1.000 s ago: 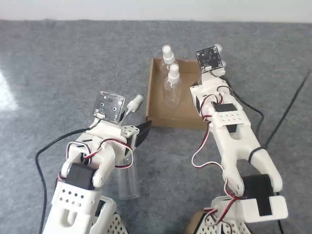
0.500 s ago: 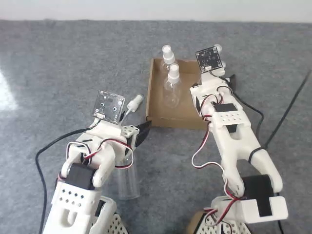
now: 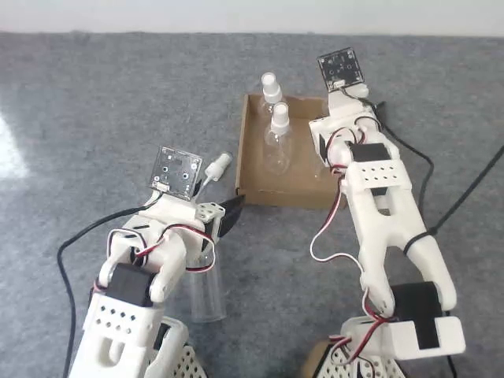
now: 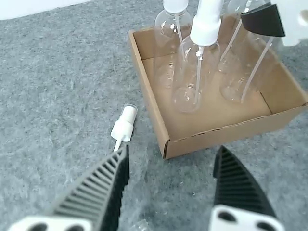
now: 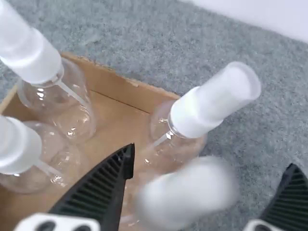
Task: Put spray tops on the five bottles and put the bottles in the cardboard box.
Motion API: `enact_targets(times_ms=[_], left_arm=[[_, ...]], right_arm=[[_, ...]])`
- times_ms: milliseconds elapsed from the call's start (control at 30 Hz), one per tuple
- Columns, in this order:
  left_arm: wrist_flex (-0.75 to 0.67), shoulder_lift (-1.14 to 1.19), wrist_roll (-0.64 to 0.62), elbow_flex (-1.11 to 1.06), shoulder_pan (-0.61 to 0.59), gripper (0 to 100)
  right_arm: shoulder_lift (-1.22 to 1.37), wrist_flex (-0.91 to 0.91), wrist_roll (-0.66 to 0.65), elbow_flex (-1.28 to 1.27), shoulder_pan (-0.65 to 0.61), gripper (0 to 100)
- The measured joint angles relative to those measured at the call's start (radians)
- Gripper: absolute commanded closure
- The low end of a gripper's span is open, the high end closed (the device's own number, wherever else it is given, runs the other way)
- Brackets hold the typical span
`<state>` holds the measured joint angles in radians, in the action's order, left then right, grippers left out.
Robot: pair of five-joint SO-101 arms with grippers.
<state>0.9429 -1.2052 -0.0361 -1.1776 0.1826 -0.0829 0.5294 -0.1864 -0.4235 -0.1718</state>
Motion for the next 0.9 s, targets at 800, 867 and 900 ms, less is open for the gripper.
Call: enact_targets(times_ms=[800, 867, 900], left_arm=[[0.115, 0.080, 0.147, 0.249, -0.425, 74], [0.164, 0.172, 0.183, 0.365, -0.525, 74], [0.193, 0.232, 0.196, 0.436, -0.569, 74]], right_arm=[[-0.236, 0.724, 0.077, 0.334, -0.316, 60.1], [-0.236, 0.784, 0.158, 0.334, -0.402, 60.1], [-0.236, 0.810, 0.207, 0.334, -0.445, 60.1]])
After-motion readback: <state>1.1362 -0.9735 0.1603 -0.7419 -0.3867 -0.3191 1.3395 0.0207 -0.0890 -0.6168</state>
